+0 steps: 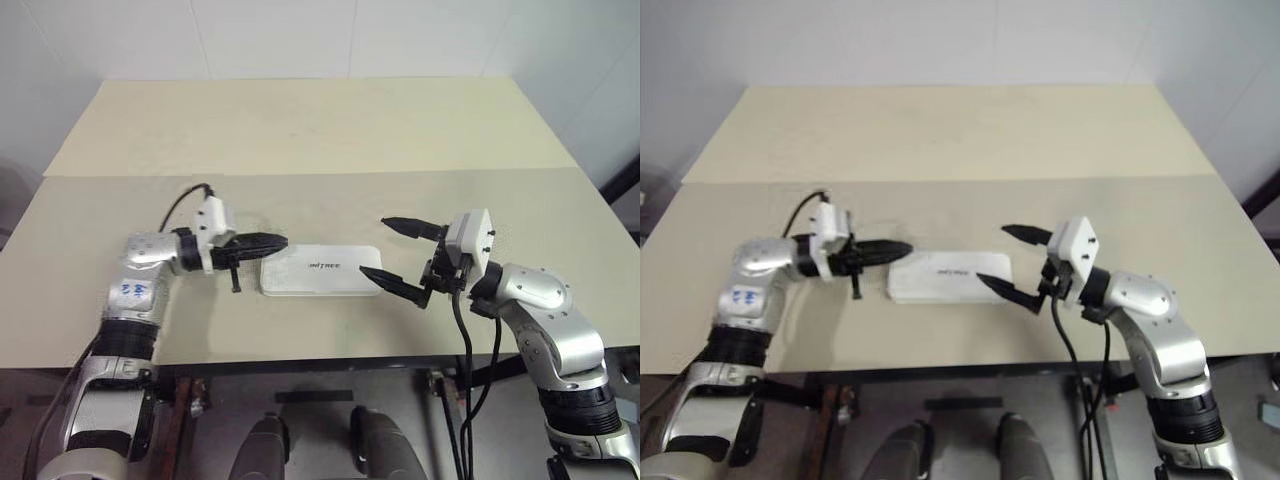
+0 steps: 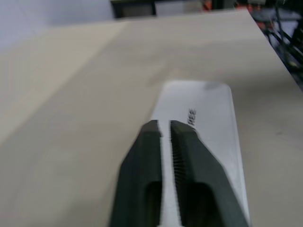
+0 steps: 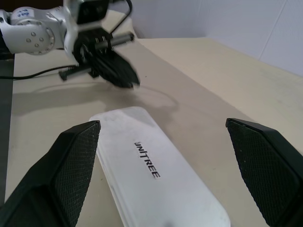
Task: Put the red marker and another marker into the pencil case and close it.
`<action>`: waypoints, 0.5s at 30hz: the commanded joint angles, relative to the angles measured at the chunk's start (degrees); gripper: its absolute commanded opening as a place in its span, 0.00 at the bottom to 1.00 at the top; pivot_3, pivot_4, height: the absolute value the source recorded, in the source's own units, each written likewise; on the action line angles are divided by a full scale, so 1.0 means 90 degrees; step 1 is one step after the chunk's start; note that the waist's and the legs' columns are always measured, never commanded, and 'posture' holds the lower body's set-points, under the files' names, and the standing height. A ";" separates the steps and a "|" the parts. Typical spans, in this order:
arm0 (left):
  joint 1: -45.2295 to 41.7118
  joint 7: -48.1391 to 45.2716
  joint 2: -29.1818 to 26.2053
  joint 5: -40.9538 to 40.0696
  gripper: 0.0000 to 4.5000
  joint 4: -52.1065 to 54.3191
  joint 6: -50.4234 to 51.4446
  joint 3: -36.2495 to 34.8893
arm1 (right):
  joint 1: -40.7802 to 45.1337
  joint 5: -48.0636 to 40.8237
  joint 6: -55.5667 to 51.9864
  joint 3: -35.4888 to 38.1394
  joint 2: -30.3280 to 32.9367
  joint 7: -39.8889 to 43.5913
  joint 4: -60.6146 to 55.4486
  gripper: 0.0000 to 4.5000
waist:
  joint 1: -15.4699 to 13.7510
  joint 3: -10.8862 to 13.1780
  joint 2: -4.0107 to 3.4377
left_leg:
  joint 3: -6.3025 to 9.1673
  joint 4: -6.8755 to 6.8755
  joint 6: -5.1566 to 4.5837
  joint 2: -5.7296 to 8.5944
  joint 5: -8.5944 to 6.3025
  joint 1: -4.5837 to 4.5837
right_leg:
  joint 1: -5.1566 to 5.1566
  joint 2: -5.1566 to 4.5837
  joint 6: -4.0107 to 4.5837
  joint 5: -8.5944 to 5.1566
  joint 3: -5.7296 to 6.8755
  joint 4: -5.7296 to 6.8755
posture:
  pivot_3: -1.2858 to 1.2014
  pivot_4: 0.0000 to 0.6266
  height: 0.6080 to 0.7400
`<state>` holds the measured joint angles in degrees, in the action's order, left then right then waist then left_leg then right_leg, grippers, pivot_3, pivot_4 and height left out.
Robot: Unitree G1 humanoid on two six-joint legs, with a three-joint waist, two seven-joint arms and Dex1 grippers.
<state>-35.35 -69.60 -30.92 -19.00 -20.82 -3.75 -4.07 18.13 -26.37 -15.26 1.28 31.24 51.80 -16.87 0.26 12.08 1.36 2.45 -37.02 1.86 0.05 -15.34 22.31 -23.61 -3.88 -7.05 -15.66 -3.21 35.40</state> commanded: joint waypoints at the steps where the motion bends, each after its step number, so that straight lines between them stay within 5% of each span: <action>1: 0.0081 -0.0021 -0.0161 -0.0271 0.37 0.0191 -0.0195 -0.0329 | -0.0142 0.0015 0.0315 0.0304 0.0081 0.0015 0.0095 1.00 | -0.0024 0.0000 0.0000 | 0.0003 -0.0001 0.0000 0.0003 0.0000 0.0000 | 0.0003 -0.0003 0.0000 0.0000 0.0003 -0.0001 | 0.52 0.24 1.00; 9: 0.0790 0.0232 -0.0367 -0.0526 0.99 0.0734 0.0021 -0.0729 | -0.0638 -0.0098 0.0594 0.0604 0.0400 0.0444 0.0203 1.00 | 0.0017 0.0000 0.0000 | -0.0004 0.0008 0.0002 -0.0001 -0.0004 0.0000 | 0.0000 -0.0004 -0.0001 0.0000 0.0002 -0.0008 | 0.52 0.24 1.00; 15: 0.1364 0.0392 -0.0463 -0.0693 1.00 0.1239 0.0397 -0.0774 | -0.0718 -0.0139 0.0803 0.0951 0.0745 0.0817 0.0639 1.00 | 0.0006 0.0000 0.0000 | -0.0006 0.0000 0.0002 -0.0002 -0.0004 -0.0006 | 0.0007 -0.0005 0.0000 0.0000 0.0001 -0.0005 | 0.52 0.24 1.00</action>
<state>-23.45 -66.52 -34.15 -23.57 -12.12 -0.64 -9.50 11.90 -26.46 -9.53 7.53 36.94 58.00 -11.31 0.31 12.08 1.36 2.39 -37.02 1.87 0.04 -15.38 22.23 -23.53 -3.92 -7.05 -15.66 -3.20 35.36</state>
